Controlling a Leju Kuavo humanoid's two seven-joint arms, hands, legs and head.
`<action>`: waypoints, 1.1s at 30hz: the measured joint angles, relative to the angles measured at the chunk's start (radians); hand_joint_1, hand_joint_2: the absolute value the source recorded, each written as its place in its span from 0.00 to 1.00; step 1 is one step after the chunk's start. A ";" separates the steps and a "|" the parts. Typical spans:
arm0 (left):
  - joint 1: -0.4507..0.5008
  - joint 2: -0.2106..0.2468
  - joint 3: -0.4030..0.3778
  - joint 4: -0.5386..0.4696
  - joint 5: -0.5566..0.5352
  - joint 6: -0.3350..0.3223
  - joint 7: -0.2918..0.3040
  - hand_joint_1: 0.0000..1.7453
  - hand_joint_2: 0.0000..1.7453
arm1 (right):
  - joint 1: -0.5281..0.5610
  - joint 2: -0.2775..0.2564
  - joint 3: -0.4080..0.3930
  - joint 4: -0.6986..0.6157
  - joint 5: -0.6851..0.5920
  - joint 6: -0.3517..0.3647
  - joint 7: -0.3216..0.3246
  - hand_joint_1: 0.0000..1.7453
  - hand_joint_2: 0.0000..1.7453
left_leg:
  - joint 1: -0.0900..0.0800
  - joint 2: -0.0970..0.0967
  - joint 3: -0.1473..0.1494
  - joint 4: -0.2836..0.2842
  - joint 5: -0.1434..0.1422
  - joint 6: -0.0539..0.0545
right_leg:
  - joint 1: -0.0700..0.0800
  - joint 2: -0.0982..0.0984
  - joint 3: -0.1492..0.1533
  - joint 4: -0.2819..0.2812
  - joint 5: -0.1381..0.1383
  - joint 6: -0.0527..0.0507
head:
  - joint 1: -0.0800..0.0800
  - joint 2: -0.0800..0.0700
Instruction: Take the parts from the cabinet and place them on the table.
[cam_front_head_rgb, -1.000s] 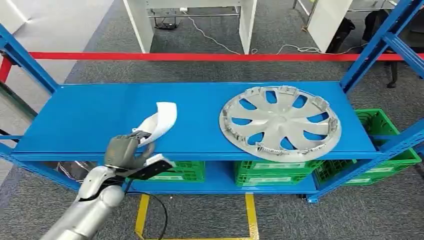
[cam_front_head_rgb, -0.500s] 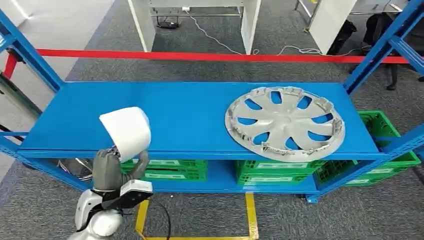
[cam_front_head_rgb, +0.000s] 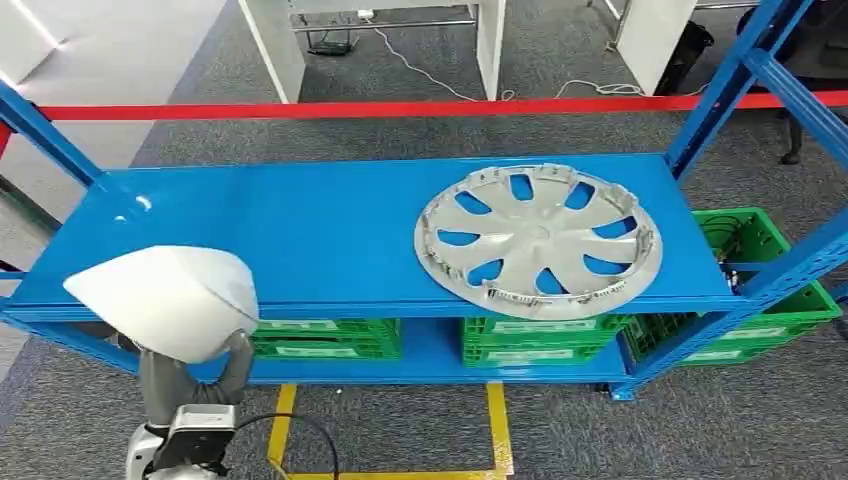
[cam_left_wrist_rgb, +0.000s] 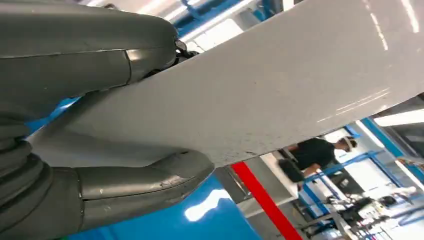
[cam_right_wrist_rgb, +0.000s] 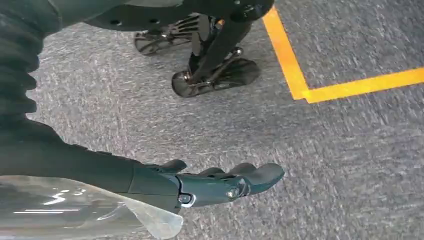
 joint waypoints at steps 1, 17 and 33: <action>0.009 0.000 0.004 -0.003 0.005 0.000 -0.002 1.00 1.00 | 0.000 0.000 0.000 0.004 0.005 -0.004 0.003 0.00 1.00 | 0.000 0.000 -0.009 0.023 0.003 0.001 | 0.003 0.000 -0.005 0.000 0.004 -0.004 | 0.001 0.000; 0.103 -0.024 0.064 -0.077 0.047 -0.004 -0.023 1.00 1.00 | 0.003 0.005 0.009 0.069 0.085 -0.044 0.006 0.00 1.00 | -0.011 0.013 0.036 -0.315 0.269 0.054 | 0.008 -0.002 -0.077 0.261 -0.123 0.050 | 0.006 0.000; 0.146 -0.052 0.122 -0.100 0.056 -0.031 -0.025 1.00 1.00 | 0.003 0.003 0.018 0.102 0.142 -0.085 0.032 0.00 1.00 | 0.001 0.005 -0.052 0.006 0.132 -0.005 | 0.014 -0.011 0.082 -0.065 -0.018 -0.009 | 0.001 0.000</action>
